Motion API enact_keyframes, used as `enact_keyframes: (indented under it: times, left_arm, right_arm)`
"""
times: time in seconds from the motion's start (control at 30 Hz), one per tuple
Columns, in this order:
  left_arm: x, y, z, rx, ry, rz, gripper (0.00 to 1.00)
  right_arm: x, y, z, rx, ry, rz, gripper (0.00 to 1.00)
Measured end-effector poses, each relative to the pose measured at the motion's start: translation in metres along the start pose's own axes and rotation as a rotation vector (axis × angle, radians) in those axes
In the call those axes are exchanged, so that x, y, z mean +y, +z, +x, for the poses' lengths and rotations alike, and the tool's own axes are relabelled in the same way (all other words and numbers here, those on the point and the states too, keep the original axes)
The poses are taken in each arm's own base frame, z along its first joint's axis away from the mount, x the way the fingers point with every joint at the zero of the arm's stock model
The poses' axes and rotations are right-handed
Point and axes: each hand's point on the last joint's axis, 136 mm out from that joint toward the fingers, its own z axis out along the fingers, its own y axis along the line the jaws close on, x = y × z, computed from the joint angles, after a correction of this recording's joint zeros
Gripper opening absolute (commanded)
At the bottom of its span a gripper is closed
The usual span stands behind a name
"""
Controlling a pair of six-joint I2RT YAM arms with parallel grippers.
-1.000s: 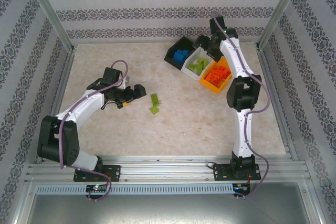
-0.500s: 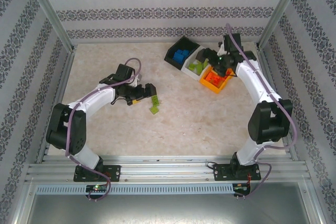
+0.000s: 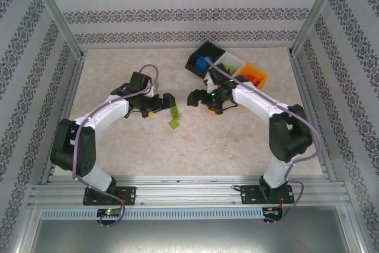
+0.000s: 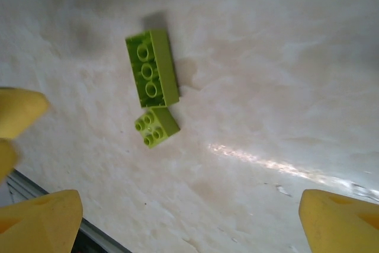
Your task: Sort the legos into containers by color
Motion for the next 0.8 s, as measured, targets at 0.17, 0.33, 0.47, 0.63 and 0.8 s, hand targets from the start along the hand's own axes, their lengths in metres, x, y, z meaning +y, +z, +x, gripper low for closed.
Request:
enact_keyframes:
  times: [0.17,0.33,0.47,0.63,0.8]
  left_arm:
    - [0.021,-0.024,0.004,-0.061,-0.038,-0.021,1.0]
    - [0.047,-0.039,0.016,-0.093,-0.101,-0.049,1.0]
    - [0.059,-0.051,0.02,-0.129,-0.131,-0.06,1.0]
    - [0.063,-0.061,0.022,-0.159,-0.143,-0.057,1.0]
    - [0.067,-0.067,0.023,-0.168,-0.158,-0.063,1.0]
  right_arm:
    - [0.013,0.043,0.011,0.11,-0.056,0.047,0.93]
    - [0.029,0.06,0.004,0.138,-0.112,0.086,0.87]
    - [0.039,0.07,-0.006,0.128,-0.147,0.124,0.8]
    - [0.043,0.084,-0.016,0.12,-0.19,0.194,0.69]
    - [0.045,0.1,-0.02,0.126,-0.228,0.254,0.61]
